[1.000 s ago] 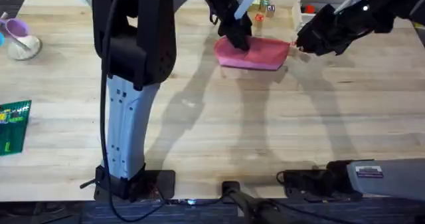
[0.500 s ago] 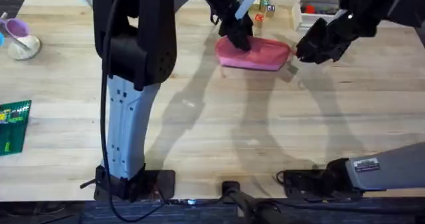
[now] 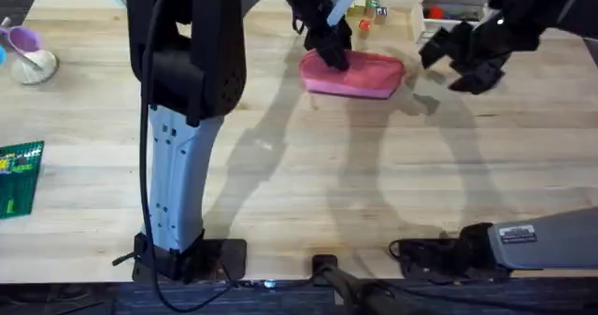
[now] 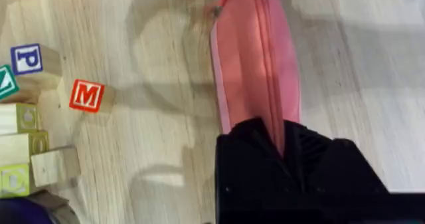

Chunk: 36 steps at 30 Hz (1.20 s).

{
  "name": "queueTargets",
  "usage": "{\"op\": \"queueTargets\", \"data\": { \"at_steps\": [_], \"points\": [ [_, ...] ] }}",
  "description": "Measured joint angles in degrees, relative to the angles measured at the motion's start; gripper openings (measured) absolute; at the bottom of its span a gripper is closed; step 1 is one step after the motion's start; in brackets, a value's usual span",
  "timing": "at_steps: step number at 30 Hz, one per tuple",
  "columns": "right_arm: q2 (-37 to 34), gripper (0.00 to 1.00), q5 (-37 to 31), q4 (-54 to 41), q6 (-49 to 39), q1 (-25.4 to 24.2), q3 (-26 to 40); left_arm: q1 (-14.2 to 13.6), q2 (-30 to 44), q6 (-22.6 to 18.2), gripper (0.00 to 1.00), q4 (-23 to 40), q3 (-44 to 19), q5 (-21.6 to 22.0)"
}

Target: Unzip the bag, pick up the pens from the table one at a time and place them inside, then zip the bag closed.

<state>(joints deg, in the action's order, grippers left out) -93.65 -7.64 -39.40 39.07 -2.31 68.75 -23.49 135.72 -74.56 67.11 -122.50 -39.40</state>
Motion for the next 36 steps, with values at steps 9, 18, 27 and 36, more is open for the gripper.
{"op": "queueTargets", "data": {
  "at_steps": [9,18,27,36],
  "points": [
    [14.1,0.995,-1.4,-9.5,-12.7,4.2,0.0,0.5,0.0,0.0,0.041,0.2,0.0,0.0],
    [23.8,0.995,-1.6,-12.1,-18.6,5.2,0.0,0.9,0.0,-0.2,0.806,0.1,0.0,0.9],
    [24.4,0.995,-1.6,-12.9,-19.7,5.2,0.0,1.5,0.0,-0.1,0.995,0.2,0.0,1.8],
    [29.1,0.995,-1.8,-13.5,-27.6,5.2,0.0,1.1,-0.7,10.1,0.995,2.5,-2.4,8.6]
  ]
}}
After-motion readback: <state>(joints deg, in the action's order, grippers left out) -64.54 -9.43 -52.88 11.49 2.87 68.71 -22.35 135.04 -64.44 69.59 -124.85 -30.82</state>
